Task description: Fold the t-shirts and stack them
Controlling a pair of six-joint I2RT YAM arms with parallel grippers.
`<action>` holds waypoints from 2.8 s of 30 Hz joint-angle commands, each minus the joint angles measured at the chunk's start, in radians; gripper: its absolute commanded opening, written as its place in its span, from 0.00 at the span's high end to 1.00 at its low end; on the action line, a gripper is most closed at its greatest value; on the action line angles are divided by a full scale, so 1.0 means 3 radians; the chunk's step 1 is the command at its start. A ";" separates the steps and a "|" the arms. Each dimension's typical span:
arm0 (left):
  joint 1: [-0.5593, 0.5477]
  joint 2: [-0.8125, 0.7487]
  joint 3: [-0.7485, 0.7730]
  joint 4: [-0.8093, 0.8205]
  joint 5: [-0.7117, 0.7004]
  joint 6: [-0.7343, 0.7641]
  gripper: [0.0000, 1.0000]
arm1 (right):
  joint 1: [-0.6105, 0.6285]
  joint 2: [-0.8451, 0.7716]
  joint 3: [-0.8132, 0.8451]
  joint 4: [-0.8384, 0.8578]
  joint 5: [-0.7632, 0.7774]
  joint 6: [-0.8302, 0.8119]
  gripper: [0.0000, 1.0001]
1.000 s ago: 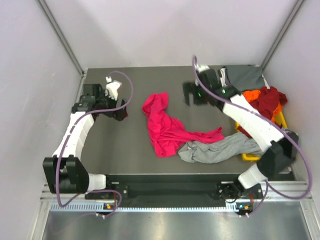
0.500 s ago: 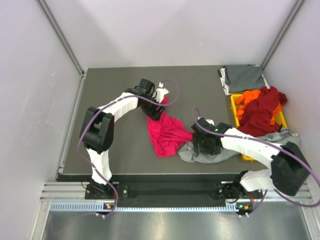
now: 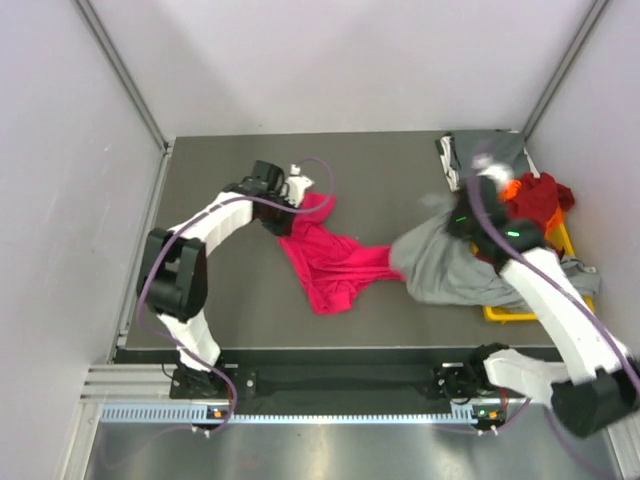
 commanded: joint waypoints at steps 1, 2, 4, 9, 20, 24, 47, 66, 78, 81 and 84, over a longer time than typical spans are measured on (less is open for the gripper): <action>0.0265 -0.0497 -0.0140 0.0079 0.0172 0.0025 1.00 | -0.0924 -0.0695 0.0283 0.0479 0.0290 -0.0507 1.00; 0.0291 -0.0614 -0.0247 0.0054 0.0208 0.0051 1.00 | -0.1326 -0.0838 0.0354 0.0581 0.0336 -0.0563 1.00; 0.0311 -0.0717 -0.0350 -0.0003 0.0290 0.0092 1.00 | -0.1651 -0.0880 0.0441 0.0741 0.0443 -0.0681 1.00; 0.0316 -0.0978 -0.0596 -0.0187 0.0408 0.0184 1.00 | -0.2368 -0.0594 0.0564 0.0772 0.0286 -0.0926 1.00; 0.0321 -0.1224 -0.0494 -0.0438 0.0541 0.0317 0.69 | -0.1676 -0.0076 0.0948 -0.0032 -0.0002 -0.1223 0.00; 0.0591 -0.1234 -0.0402 -0.0473 0.0704 0.0353 0.31 | -0.0698 -0.0675 0.0376 0.0525 -0.0470 -0.1075 0.00; 0.0747 0.0090 0.0626 -0.0090 0.0577 -0.0072 0.30 | 0.2648 0.1604 -0.0295 0.2760 -0.0129 -0.1346 0.27; 0.0209 0.0280 0.0846 -0.0100 0.0306 -0.0097 0.29 | 0.2465 0.1105 -0.0713 0.1593 0.0071 -0.0508 1.00; 0.0148 -0.0058 0.0529 -0.0156 0.0408 0.0295 0.40 | 0.0370 -0.0992 -0.1323 0.0690 -0.0266 -0.0067 1.00; 0.0076 -0.0073 0.0427 -0.0156 0.0398 0.0526 0.42 | 0.0010 -0.0957 -0.1313 0.0664 -0.0435 -0.0297 1.00; 0.0025 0.0008 0.0462 -0.0126 0.0362 0.0654 0.41 | -0.0281 -0.0876 -0.1287 0.0700 -0.0599 -0.0486 1.00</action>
